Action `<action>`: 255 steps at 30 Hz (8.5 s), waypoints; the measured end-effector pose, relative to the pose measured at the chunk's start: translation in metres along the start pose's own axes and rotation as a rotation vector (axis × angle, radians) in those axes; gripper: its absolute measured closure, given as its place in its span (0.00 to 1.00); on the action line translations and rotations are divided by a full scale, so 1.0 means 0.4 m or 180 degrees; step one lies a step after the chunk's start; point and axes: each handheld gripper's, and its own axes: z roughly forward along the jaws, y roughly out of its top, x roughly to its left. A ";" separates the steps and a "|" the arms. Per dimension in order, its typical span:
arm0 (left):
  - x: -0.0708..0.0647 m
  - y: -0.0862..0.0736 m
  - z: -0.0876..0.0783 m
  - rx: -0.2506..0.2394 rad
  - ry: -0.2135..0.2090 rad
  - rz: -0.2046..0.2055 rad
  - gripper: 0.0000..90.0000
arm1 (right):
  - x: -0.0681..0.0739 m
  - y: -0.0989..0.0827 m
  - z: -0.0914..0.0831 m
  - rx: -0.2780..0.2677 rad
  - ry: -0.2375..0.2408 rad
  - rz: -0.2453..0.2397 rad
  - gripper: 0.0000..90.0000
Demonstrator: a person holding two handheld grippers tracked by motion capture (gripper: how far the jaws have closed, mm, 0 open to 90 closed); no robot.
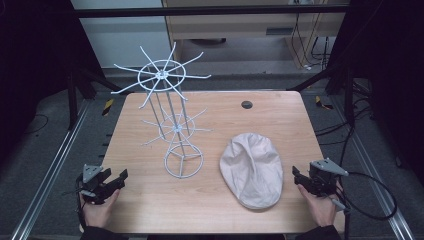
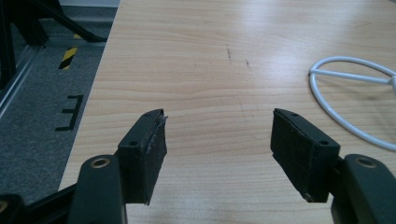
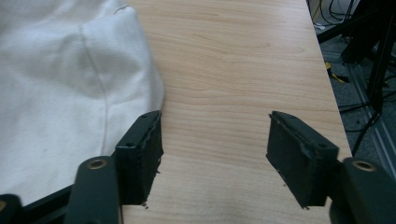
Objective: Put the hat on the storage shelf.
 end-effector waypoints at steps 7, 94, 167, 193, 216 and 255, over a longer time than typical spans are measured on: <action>-0.001 -0.005 -0.009 0.0002 -0.0042 0.0030 0.39 | 0.024 0.013 -0.041 0.0021 0.0112 -0.0001 0.47; -0.021 -0.008 0.018 0.0147 0.0012 0.0317 0.35 | 0.326 0.175 0.087 0.1010 0.0519 -0.0309 0.78; -0.028 -0.008 0.024 0.0200 0.0007 0.0327 0.36 | 0.260 0.297 -0.152 -0.0746 0.0552 -0.0628 0.98; -0.030 -0.009 0.027 0.0226 -0.0013 0.0338 0.36 | 0.257 0.364 -0.258 -0.1393 0.0714 -0.0617 0.98; -0.031 -0.009 0.027 0.0241 -0.0009 0.0356 0.36 | 0.252 0.385 -0.371 -0.1948 0.0818 -0.0615 0.98; -0.033 -0.010 0.028 0.0242 0.0001 0.0356 0.36 | 0.382 0.422 -0.477 -0.2438 0.1383 -0.0837 0.98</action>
